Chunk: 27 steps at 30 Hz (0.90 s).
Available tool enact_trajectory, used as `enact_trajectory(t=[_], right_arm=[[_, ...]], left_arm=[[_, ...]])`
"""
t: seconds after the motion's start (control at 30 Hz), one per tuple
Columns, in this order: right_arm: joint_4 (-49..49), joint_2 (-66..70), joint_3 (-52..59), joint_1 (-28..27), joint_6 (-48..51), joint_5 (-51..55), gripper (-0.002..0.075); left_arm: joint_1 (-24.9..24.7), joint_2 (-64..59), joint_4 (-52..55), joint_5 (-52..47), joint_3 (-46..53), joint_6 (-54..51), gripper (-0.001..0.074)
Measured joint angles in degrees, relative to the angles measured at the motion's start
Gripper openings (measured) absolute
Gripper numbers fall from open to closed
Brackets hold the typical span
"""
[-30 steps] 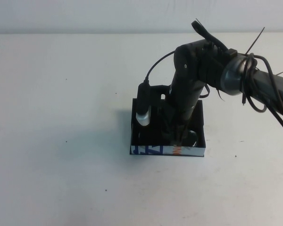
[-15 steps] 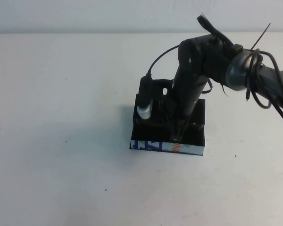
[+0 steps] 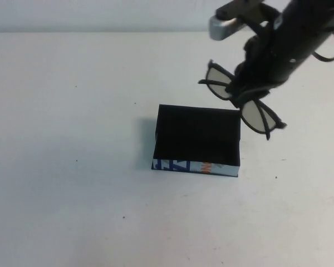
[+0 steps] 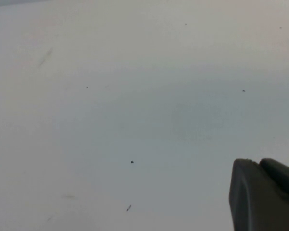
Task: Take glasses out of glasses case
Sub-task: Pick up the glasses from the glasses case, then place the glasses on the table
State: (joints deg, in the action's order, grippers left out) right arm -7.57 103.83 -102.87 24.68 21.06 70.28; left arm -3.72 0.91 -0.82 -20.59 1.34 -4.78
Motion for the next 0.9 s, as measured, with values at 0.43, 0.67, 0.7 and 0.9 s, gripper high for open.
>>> enact_trajectory(t=[0.43, 0.67, 0.7, 0.9], right_arm=[[-3.1, -17.7, 44.2, -16.3, -20.0, -18.0, 0.0064], [-3.3, -15.0, 50.5, -16.7, -20.4, -28.7, 0.0064], [-3.4, -14.3, 50.6, -16.7, -20.4, -29.8, 0.0064], [-3.4, -10.0, 50.6, -16.7, -20.0, -34.3, 0.0064]], left_arm=[[0.0, 0.0, 0.0, 0.0, 0.0, 0.0, -0.0004], [0.0, 0.0, 0.0, 0.0, 0.0, 0.0, -0.0004], [0.0, 0.0, 0.0, 0.0, 0.0, 0.0, -0.0004], [0.0, 0.0, 0.0, 0.0, 0.0, 0.0, -0.0004]])
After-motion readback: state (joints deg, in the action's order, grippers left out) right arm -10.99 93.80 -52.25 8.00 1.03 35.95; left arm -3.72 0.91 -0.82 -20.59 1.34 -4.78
